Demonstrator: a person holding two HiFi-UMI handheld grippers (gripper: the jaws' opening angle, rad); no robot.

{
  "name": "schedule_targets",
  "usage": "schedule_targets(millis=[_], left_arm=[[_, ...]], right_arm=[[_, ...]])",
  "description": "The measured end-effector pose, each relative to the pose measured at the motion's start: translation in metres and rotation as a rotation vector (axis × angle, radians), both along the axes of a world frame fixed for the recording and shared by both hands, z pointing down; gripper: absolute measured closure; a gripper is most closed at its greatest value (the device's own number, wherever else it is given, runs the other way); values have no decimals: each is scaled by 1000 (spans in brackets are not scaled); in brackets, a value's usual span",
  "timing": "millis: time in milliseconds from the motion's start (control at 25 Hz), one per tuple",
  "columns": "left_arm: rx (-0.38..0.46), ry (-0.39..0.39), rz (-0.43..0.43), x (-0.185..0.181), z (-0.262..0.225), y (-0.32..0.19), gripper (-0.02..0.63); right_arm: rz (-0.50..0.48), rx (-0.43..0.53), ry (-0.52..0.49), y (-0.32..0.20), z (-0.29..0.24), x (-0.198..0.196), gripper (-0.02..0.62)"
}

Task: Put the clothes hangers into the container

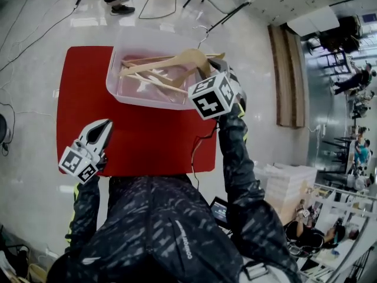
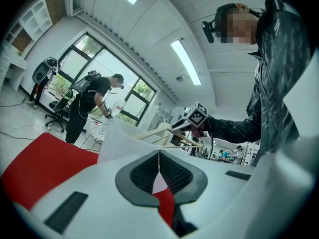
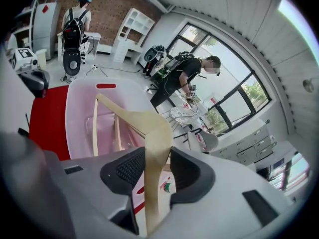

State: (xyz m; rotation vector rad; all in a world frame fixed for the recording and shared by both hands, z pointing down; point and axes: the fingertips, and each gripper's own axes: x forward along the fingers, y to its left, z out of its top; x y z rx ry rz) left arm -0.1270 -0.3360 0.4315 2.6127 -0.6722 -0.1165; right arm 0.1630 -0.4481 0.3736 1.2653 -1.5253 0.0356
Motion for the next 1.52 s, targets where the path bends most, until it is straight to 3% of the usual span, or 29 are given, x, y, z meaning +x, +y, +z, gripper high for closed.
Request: schedule_targets(millis=[320, 600, 1000, 1200, 1520], left_arm=[[-28, 6, -3, -17, 12, -23, 594], [-24, 17, -4, -14, 15, -19, 594], [-36, 23, 6, -9, 11, -10, 594], [-39, 27, 9, -7, 12, -5, 594], [-29, 25, 9, -1, 14, 5, 594]], right_arm=[[-47, -48, 120, -27, 23, -23, 433], [-70, -114, 158, -24, 55, -32, 431], [-99, -164, 126, -14, 68, -39, 429], [-118, -132, 97, -14, 68, -43, 416], [-121, -92, -35, -2, 60, -55, 416]])
